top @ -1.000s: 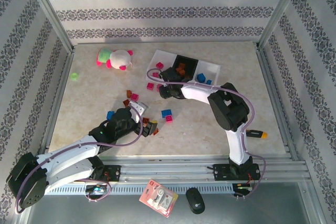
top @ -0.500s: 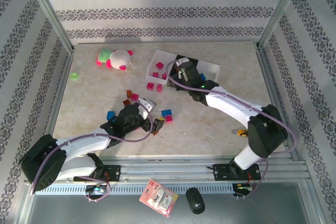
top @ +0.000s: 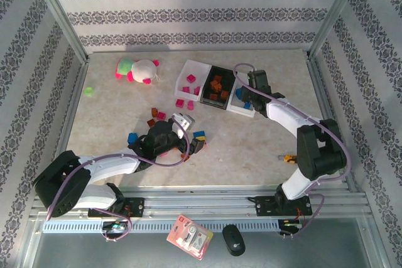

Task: Sort the legos into containers by color

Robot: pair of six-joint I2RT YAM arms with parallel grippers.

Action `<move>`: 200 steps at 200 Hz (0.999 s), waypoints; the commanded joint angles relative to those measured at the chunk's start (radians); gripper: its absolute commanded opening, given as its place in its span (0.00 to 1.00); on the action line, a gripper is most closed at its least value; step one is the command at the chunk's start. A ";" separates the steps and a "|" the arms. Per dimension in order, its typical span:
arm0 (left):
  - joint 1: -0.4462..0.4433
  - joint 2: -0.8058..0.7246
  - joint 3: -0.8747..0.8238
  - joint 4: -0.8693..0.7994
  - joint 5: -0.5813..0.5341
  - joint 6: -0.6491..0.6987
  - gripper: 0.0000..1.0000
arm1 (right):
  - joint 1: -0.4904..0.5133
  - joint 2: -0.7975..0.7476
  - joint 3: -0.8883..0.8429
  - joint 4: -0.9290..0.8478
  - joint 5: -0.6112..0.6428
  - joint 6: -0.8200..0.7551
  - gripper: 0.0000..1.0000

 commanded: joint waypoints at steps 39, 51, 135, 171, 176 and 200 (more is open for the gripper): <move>-0.015 -0.084 -0.003 -0.023 -0.055 -0.023 0.99 | 0.034 -0.153 -0.050 0.016 -0.028 -0.056 0.73; -0.015 -0.125 -0.006 -0.089 -0.064 -0.029 0.99 | 0.067 -0.187 -0.054 -0.018 -0.027 -0.053 0.75; -0.015 -0.536 -0.075 -0.526 -0.109 0.064 0.99 | 0.402 -0.139 -0.056 -0.193 -0.015 0.201 0.79; -0.015 -0.536 -0.059 -0.606 -0.094 0.067 0.99 | 0.490 0.018 0.045 -0.304 0.000 0.239 0.82; -0.017 -0.535 -0.060 -0.606 -0.091 0.065 0.99 | 0.498 0.034 0.057 -0.312 -0.004 0.244 0.82; -0.017 -0.544 -0.075 -0.586 -0.075 0.061 0.99 | 0.534 0.114 0.124 -0.365 0.010 0.252 0.84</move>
